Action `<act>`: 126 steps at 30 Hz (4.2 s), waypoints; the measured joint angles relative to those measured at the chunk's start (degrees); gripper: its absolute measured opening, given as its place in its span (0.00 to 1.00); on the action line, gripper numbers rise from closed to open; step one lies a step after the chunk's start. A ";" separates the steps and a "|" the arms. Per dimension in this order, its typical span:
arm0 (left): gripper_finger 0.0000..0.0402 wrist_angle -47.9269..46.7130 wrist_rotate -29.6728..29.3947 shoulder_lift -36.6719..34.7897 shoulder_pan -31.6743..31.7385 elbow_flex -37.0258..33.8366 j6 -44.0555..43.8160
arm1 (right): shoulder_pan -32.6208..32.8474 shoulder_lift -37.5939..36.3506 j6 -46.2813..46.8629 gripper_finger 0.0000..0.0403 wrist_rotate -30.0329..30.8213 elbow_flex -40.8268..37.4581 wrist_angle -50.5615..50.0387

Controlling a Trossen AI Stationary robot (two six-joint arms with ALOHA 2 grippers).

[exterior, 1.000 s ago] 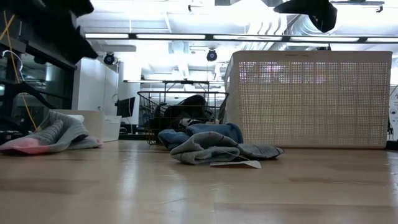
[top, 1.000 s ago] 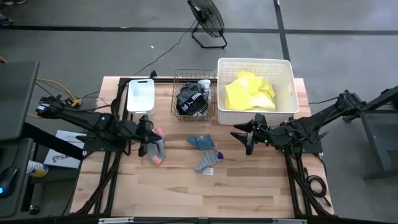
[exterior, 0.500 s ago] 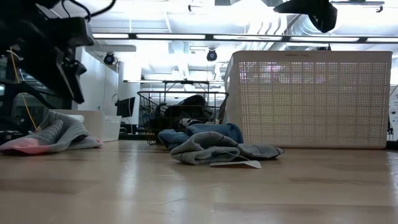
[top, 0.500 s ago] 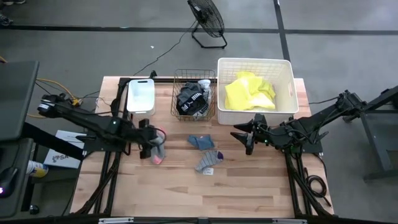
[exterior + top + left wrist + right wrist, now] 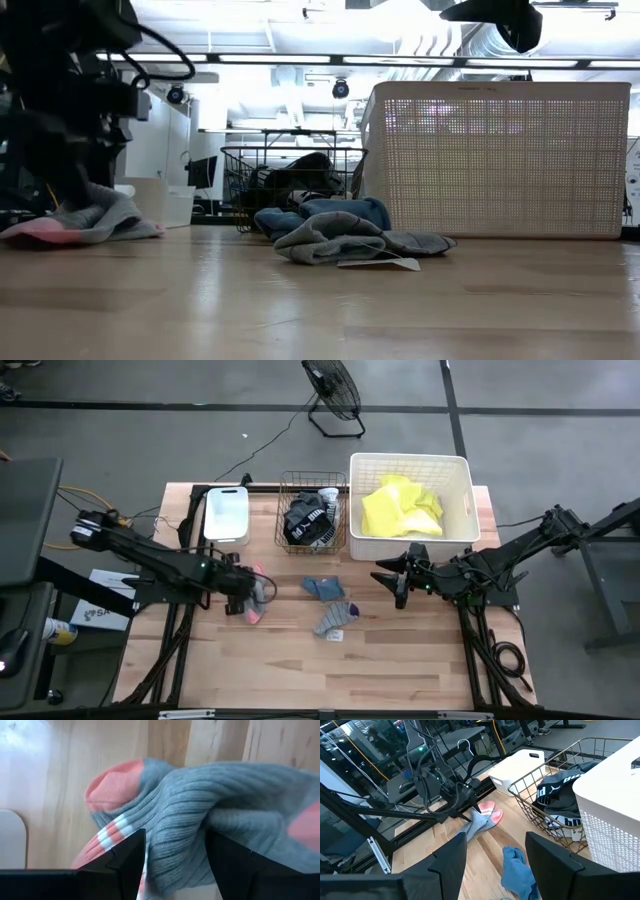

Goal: Pick & Place Cloths
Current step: Put the gray and pink sock into the left white bin

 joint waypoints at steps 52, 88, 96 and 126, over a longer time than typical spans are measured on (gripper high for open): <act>0.00 -18.77 -3.21 5.06 0.00 30.46 1.91 | -0.02 0.00 0.31 0.49 -2.69 0.00 -1.65; 0.00 -46.81 -32.86 4.39 17.64 52.89 0.38 | -0.02 0.00 -1.23 0.49 -2.54 0.00 -1.68; 0.00 -46.36 -37.03 1.89 23.67 54.91 0.47 | -0.02 0.00 -1.52 0.49 -2.56 -0.02 -2.02; 0.00 -48.31 -37.11 7.52 43.50 55.19 -0.10 | 0.00 0.00 -3.17 0.49 -2.62 -0.02 -2.64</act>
